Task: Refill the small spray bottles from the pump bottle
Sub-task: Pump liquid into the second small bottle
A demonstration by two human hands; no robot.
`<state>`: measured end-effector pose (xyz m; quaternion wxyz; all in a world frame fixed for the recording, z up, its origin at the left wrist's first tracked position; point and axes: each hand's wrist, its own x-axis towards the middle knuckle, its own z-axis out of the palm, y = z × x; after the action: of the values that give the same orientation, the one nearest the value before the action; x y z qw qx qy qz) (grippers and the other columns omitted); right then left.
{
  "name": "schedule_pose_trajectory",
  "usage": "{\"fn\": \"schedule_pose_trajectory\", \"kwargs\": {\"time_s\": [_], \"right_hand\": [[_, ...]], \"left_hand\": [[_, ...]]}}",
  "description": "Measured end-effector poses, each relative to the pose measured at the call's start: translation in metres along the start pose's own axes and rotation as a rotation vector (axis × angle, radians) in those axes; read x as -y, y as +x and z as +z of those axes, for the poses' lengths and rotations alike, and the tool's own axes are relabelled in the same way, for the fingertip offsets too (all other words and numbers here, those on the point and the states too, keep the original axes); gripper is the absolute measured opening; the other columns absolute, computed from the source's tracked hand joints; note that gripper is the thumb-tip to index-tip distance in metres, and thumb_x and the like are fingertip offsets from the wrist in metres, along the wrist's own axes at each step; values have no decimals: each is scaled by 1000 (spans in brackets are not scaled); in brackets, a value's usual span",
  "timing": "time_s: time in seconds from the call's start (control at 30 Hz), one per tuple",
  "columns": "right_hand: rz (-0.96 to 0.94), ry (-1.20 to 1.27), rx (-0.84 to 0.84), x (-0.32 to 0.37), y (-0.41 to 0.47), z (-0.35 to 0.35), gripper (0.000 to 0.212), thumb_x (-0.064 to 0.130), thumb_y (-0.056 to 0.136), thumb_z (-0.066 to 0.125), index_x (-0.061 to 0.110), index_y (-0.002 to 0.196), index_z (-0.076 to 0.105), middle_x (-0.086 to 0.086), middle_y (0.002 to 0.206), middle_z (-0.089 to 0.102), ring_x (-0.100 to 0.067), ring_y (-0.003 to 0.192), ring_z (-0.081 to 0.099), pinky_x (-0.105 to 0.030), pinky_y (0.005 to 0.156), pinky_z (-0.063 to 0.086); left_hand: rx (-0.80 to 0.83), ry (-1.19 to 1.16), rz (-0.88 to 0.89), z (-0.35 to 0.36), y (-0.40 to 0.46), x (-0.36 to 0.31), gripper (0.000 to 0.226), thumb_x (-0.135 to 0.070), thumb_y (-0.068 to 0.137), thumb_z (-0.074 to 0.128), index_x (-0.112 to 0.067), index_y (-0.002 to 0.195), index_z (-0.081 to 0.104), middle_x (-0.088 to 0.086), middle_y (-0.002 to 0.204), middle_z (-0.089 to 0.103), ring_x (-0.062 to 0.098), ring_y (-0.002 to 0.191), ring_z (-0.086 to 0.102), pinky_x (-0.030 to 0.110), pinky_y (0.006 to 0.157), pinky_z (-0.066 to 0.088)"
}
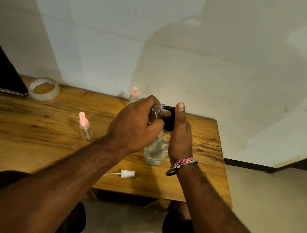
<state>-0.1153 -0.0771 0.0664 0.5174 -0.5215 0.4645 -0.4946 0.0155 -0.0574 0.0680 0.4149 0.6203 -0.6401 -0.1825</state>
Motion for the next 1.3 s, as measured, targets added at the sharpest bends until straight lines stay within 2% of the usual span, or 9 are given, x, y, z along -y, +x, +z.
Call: {"fn": "schedule_pose_trajectory", "kwargs": {"time_s": [0.13, 0.23, 0.43, 0.57, 0.8, 0.9, 0.97, 1.07, 1.3], "right_hand": [[26, -8, 23, 5, 0, -1, 55, 62, 90, 39, 22, 91, 77, 7, 86, 79, -2, 87, 73, -9, 72, 51], [22, 2, 11, 6, 1, 1, 63, 59, 91, 41, 8, 97, 78, 0, 86, 79, -4, 84, 73, -10, 70, 51], [26, -42, -30, -2, 5, 1, 56, 50, 102, 45, 3, 98, 76, -7, 88, 78, -7, 83, 73, -12, 68, 52], [37, -55, -54, -1, 4, 1, 44, 32, 108, 44, 5, 92, 74, 9, 71, 75, 5, 70, 69, -9, 61, 49], [45, -53, -54, 4, 5, -1, 39, 21, 108, 45, 21, 75, 66, 26, 60, 68, 12, 62, 63, -6, 57, 46], [28, -64, -66, 4, 5, -1, 38, 24, 108, 47, 21, 75, 65, 25, 61, 68, 11, 61, 61, -6, 57, 46], [10, -70, -55, 2, 5, 0, 41, 35, 107, 48, 16, 80, 71, 16, 67, 72, 7, 67, 65, -8, 60, 48], [7, -54, -2, 2, 2, 0, 57, 53, 102, 45, 6, 94, 77, 4, 81, 77, -2, 79, 71, -11, 68, 51], [-3, -38, 37, 3, 0, -2, 57, 54, 97, 39, 12, 102, 77, 0, 93, 79, -9, 92, 73, -15, 77, 53]], "left_hand": [[5, 5, 1, 0, -1, 0, 24, -38, 86, 57, -25, 106, 61, -9, 85, 65, 13, 76, 61, 31, 62, 46], [3, 7, 2, 0, -1, 0, 22, -37, 86, 58, -25, 104, 61, -9, 83, 64, 14, 74, 60, 30, 61, 43], [2, 32, 11, -1, 0, -1, 25, -37, 84, 57, -24, 105, 61, -8, 83, 63, 14, 74, 59, 33, 61, 48], [3, 60, 13, -1, 0, -3, 32, -39, 83, 56, -24, 110, 62, -8, 87, 65, 13, 77, 61, 31, 63, 49], [17, 95, 20, 3, 0, 2, 29, -34, 86, 62, -24, 112, 62, -7, 91, 66, 14, 80, 60, 29, 64, 47], [14, 100, 20, 3, -1, 0, 29, -34, 85, 61, -23, 112, 62, -8, 90, 65, 14, 80, 59, 28, 63, 45], [12, 92, 23, 2, -1, -1, 29, -36, 85, 58, -23, 111, 62, -8, 88, 65, 13, 78, 59, 28, 63, 45], [-6, 68, 28, -2, 0, -4, 28, -36, 85, 58, -23, 110, 62, -8, 88, 65, 13, 76, 60, 26, 61, 42], [9, 77, 22, -3, -1, -5, 24, -32, 89, 64, -23, 112, 62, -7, 89, 64, 14, 78, 60, 26, 61, 39]]}}
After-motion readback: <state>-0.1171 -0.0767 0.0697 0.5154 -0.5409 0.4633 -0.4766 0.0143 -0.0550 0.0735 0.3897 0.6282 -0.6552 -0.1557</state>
